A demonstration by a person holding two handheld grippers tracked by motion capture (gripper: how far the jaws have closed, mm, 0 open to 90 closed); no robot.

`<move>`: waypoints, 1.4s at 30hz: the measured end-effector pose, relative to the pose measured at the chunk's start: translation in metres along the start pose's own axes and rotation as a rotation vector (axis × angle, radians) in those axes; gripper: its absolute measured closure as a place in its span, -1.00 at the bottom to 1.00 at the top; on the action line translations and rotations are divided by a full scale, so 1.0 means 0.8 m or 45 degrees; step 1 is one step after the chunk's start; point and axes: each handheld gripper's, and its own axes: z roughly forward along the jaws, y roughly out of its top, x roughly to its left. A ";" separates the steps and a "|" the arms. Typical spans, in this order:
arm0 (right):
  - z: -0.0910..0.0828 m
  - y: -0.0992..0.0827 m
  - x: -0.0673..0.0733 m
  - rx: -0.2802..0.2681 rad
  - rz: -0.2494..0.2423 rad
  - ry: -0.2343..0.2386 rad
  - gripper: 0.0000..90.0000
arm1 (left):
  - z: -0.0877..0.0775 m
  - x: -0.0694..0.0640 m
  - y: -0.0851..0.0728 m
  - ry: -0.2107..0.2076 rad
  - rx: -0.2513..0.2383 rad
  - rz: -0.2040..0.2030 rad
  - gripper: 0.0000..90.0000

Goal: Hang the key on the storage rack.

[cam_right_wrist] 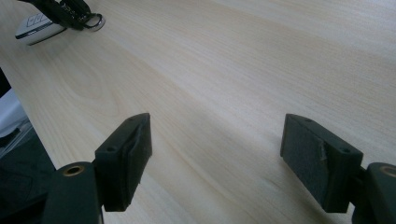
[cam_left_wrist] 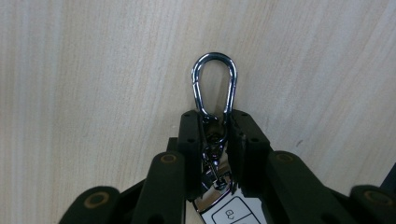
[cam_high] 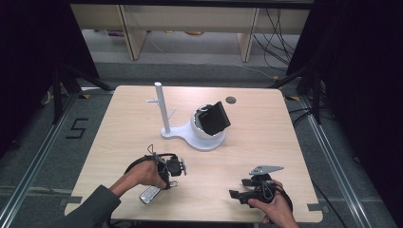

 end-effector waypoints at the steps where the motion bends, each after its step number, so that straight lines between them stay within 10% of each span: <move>1: 0.000 0.000 -0.001 -0.007 -0.016 -0.006 -0.43 | -0.003 0.002 -0.003 -0.002 -0.019 -0.013 0.67; 25: 0.002 -0.001 -0.004 -0.002 0.002 0.018 -0.43 | -0.100 0.033 -0.051 0.084 -0.222 -0.145 0.67; 42: 0.002 -0.001 -0.005 -0.002 0.006 0.010 -0.43 | -0.169 0.069 -0.090 0.167 -0.246 -0.279 0.67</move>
